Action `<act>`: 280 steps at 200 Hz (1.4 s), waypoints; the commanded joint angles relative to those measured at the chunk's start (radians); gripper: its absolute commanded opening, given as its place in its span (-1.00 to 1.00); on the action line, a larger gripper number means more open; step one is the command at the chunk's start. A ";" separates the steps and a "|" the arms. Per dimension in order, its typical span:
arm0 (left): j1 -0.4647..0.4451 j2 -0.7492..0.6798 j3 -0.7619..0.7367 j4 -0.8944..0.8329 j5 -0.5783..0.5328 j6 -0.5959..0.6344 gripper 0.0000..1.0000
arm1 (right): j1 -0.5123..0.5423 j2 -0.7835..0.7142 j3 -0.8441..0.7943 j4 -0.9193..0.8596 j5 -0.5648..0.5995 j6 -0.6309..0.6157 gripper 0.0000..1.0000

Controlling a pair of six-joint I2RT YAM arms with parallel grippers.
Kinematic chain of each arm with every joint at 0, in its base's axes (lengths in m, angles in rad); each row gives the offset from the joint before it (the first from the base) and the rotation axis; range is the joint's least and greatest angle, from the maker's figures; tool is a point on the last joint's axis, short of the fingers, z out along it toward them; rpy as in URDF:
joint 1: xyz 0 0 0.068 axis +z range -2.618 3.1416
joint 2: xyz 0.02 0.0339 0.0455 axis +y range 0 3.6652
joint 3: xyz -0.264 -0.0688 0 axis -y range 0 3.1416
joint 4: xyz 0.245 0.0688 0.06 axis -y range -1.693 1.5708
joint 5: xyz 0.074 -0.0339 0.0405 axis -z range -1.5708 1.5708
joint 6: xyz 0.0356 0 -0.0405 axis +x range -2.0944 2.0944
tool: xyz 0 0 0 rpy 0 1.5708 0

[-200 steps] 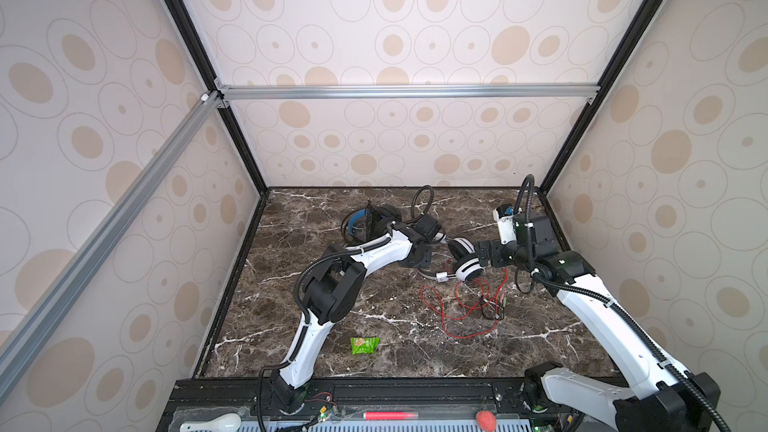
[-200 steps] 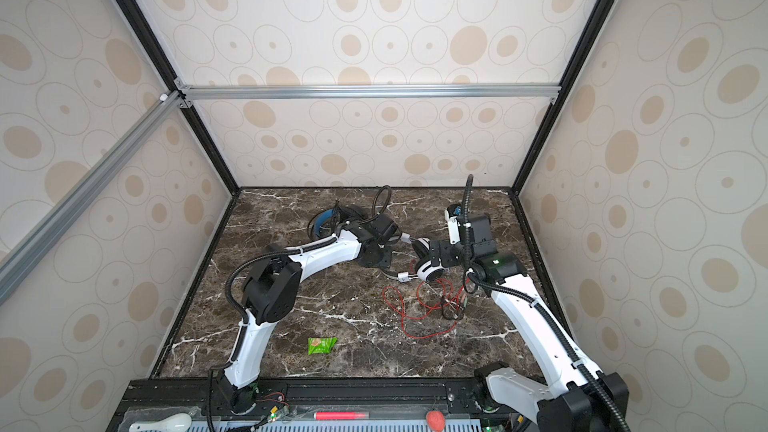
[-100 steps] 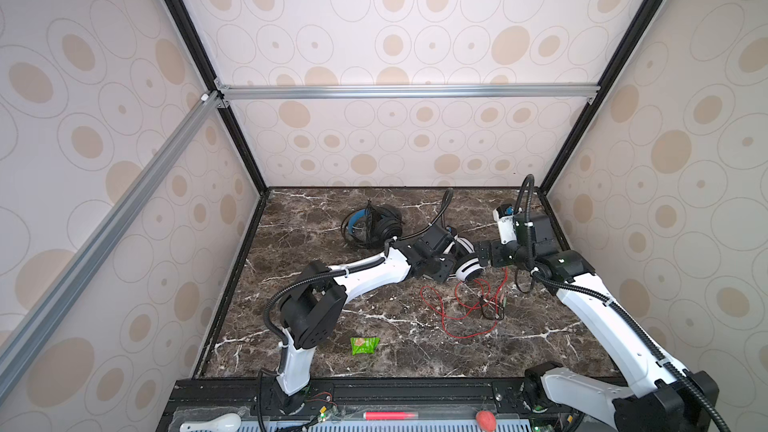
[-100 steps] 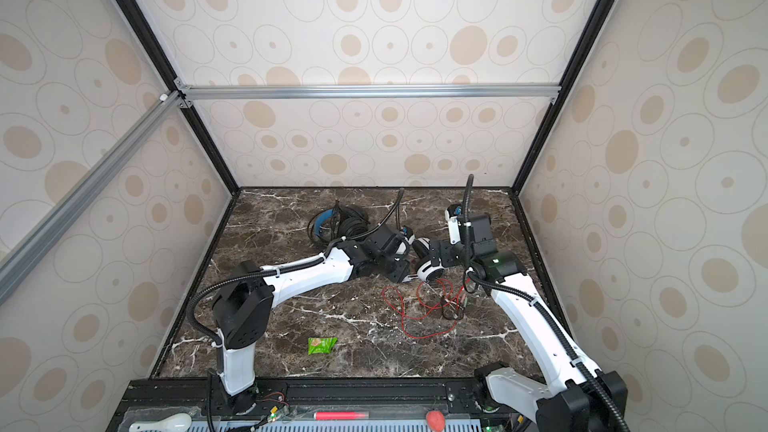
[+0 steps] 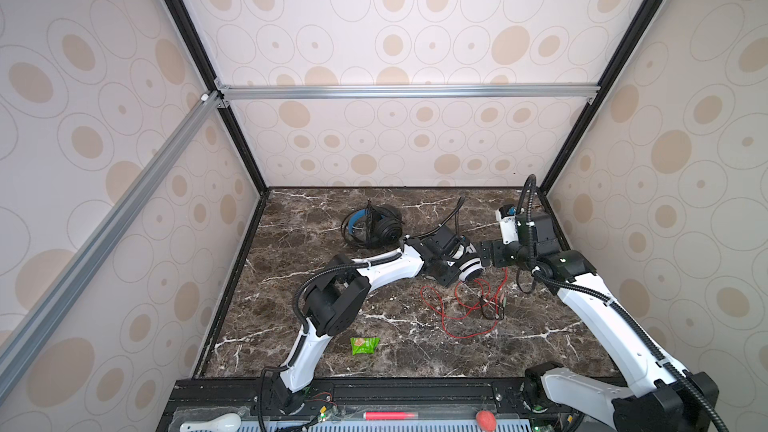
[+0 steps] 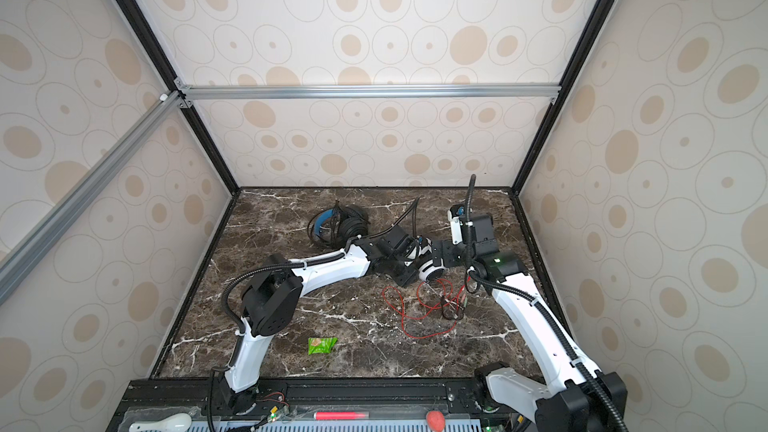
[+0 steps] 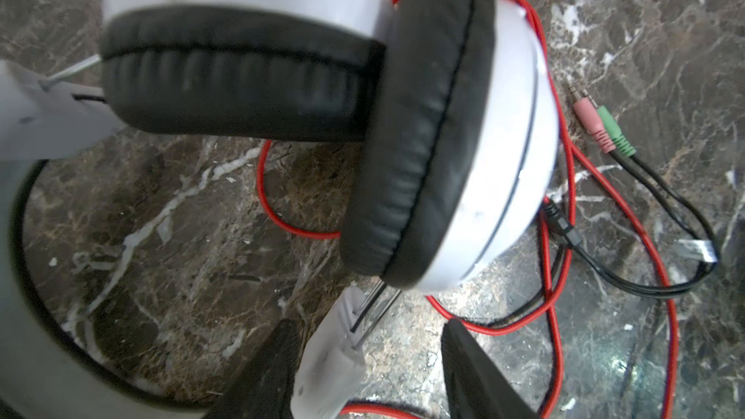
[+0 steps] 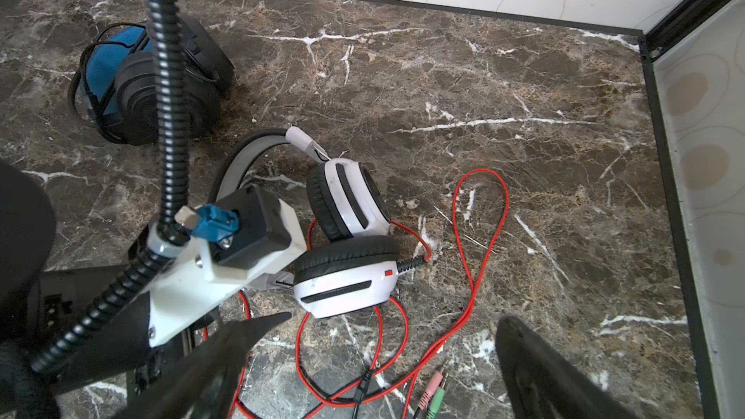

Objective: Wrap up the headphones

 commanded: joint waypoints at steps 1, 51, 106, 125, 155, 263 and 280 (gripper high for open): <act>-0.010 -0.009 -0.016 -0.017 -0.010 0.044 0.14 | -0.006 -0.013 0.000 -0.019 0.005 0.003 0.99; -0.013 0.068 0.030 0.055 -0.016 -0.003 0.04 | -0.006 0.002 0.019 -0.016 0.003 0.002 0.99; -0.019 0.096 0.096 0.064 0.027 -0.048 -0.54 | -0.007 -0.014 0.017 -0.024 0.031 -0.017 1.00; -0.020 0.078 0.101 0.066 0.045 -0.069 -0.72 | -0.009 -0.014 0.017 -0.021 0.033 -0.018 1.00; -0.020 0.043 0.122 0.059 0.094 -0.113 -0.94 | -0.009 -0.014 0.038 -0.029 0.034 -0.021 1.00; 0.015 -0.025 0.145 0.111 0.277 -0.425 -1.00 | -0.014 -0.029 0.127 -0.077 0.113 -0.003 0.99; 0.021 -0.012 0.175 0.131 0.344 -0.495 -1.00 | -0.016 -0.037 0.126 -0.081 0.128 -0.004 0.99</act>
